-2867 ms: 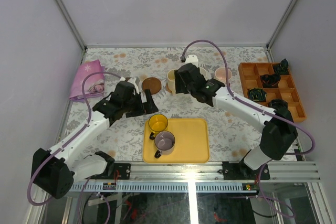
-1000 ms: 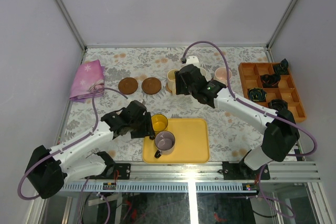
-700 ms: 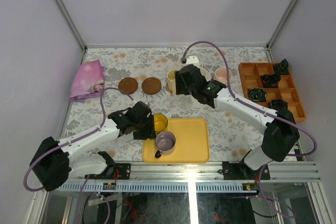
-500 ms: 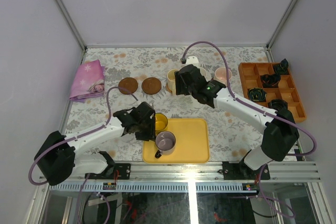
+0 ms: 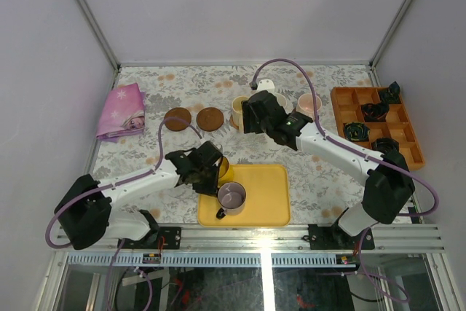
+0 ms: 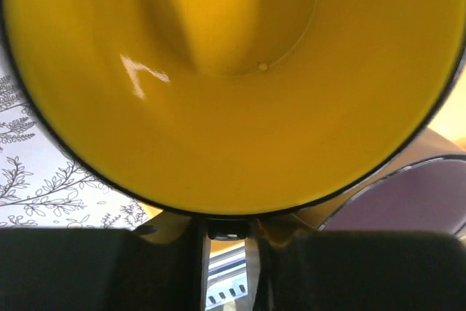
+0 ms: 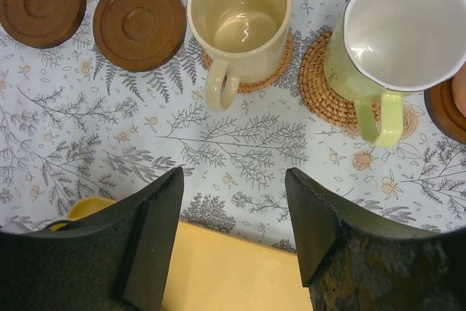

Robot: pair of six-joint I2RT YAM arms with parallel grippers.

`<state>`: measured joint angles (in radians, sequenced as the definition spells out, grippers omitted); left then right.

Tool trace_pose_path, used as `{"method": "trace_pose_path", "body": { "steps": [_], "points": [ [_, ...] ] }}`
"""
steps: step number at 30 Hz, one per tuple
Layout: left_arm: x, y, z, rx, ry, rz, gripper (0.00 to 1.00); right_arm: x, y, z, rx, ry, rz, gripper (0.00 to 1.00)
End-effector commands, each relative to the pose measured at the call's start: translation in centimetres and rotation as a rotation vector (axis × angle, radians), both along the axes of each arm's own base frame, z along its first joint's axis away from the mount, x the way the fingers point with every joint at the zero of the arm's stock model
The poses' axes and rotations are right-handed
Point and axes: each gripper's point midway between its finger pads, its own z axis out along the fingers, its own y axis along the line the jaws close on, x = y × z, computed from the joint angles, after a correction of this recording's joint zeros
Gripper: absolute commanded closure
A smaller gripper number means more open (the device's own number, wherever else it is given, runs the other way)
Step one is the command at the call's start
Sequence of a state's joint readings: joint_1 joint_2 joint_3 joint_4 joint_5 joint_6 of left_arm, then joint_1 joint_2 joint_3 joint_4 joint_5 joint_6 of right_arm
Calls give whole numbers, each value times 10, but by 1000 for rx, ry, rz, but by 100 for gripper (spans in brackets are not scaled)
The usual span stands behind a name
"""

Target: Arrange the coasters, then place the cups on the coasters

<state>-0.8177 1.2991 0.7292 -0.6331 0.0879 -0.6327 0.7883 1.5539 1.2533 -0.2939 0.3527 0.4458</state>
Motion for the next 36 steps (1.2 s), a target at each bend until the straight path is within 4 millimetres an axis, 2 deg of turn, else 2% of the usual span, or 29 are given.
{"method": "trace_pose_path", "body": {
  "steps": [1,3,10,24,31,36],
  "points": [
    [17,-3,-1,13,-73,14,92,0,10,6,46,-13,12,35],
    [19,0,-3,30,-88,17,100,0,10,6,46,-12,11,35],
    [28,5,0,66,-156,22,100,1,13,6,50,-9,17,34],
    [74,10,60,68,-428,103,100,2,18,3,59,2,26,35],
    [99,11,76,142,-490,110,100,-4,-5,0,13,-17,-28,36],
    [134,12,84,123,-495,154,100,-10,-32,6,-14,-67,-96,38]
  ]
}}
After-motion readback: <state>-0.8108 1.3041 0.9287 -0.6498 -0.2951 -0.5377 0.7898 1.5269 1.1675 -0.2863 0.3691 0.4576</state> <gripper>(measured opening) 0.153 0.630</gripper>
